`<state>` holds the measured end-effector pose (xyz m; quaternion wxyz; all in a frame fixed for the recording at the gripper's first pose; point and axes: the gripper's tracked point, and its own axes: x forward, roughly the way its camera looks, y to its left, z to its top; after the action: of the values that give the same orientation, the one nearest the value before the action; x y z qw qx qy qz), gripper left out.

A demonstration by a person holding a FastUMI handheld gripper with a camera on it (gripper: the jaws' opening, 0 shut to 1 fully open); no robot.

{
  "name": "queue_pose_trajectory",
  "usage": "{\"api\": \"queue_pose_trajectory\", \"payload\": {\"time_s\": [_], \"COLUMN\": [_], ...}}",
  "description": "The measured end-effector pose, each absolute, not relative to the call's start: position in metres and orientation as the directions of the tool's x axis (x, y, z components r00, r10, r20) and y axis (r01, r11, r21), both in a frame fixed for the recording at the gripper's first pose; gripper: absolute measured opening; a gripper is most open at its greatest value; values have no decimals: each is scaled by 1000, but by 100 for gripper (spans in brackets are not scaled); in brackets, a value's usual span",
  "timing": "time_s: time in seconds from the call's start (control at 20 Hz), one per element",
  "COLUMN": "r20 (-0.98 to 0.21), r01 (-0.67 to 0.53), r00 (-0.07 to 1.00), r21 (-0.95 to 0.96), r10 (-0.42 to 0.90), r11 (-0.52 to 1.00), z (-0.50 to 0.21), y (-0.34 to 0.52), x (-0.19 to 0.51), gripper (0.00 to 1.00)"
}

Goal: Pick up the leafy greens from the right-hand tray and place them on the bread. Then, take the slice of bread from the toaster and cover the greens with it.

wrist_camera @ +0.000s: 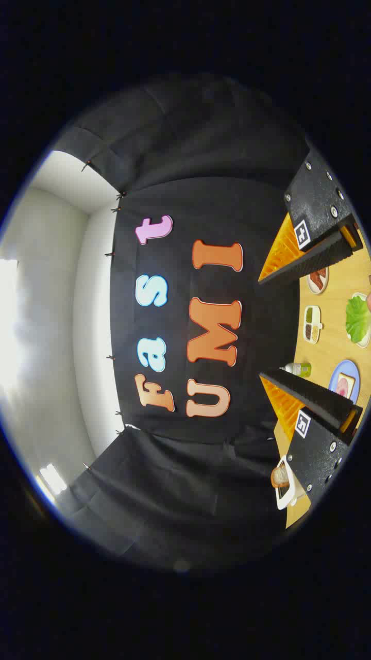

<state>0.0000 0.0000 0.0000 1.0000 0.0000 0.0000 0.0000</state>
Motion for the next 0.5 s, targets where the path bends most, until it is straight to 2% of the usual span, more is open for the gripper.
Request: {"api": "queue_pose_trajectory", "payload": {"time_s": [0.3, 0.5], "r20": [17, 25], "r01": [84, 75], "r00": [996, 997], "r21": [-43, -48], "r10": [-83, -74], "r11": [996, 996], "z": [23, 30], "y": [-19, -13], "x": [-4, -7], "gripper": [97, 97]}}
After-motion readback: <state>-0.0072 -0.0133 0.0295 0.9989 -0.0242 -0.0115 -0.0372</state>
